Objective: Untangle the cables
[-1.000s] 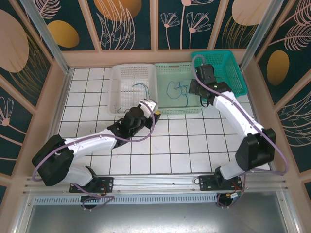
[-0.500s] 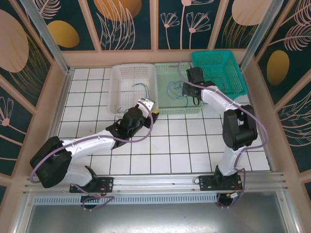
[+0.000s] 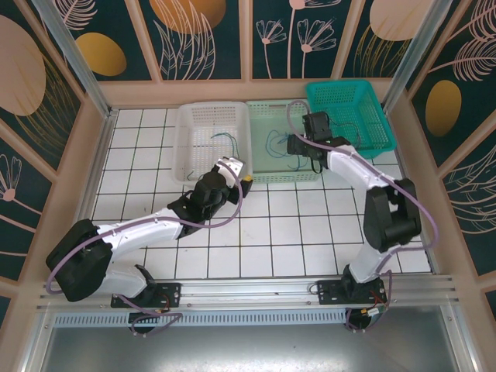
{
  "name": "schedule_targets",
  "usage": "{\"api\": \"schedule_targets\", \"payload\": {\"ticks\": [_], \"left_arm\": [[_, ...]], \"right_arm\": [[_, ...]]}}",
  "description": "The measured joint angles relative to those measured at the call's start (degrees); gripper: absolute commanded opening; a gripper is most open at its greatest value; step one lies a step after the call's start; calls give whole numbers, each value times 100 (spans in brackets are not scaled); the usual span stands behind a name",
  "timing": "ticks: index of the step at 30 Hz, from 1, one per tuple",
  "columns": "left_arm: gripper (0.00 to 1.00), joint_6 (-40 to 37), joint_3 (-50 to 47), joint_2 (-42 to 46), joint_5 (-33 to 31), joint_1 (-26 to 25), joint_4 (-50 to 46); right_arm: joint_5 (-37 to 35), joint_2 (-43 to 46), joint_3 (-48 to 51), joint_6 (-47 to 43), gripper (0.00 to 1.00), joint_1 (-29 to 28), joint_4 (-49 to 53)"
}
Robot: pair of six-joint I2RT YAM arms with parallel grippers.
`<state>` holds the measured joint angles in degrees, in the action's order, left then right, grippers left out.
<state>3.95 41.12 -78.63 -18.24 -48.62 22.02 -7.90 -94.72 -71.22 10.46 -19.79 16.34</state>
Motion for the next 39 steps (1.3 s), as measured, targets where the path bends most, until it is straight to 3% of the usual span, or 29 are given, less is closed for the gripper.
{"api": "schedule_targets", "payload": {"ticks": [4,8,14,26,33,39], "left_arm": [[90,101,-7,28,-26,17,13],[98,179,-68,173,-98,52,90],[98,428,-411,525,-402,302,247],[99,782,-1224,1829,-992,1300,337],[99,809,-1709,2221,-1425,2109,481],[99,533,-2245,2031,-1340,2752,1274]], "right_arm": [[-151,911,468,-85,89,-20,-339],[-494,1805,1285,-352,97,-9,-1051],[-925,2636,3115,-817,98,389,-2618],[-984,2973,5654,-1067,98,1082,-5606],[-505,2848,6059,-1226,98,1467,-6719],[-136,1683,6100,-1196,95,1768,-7934]]}}
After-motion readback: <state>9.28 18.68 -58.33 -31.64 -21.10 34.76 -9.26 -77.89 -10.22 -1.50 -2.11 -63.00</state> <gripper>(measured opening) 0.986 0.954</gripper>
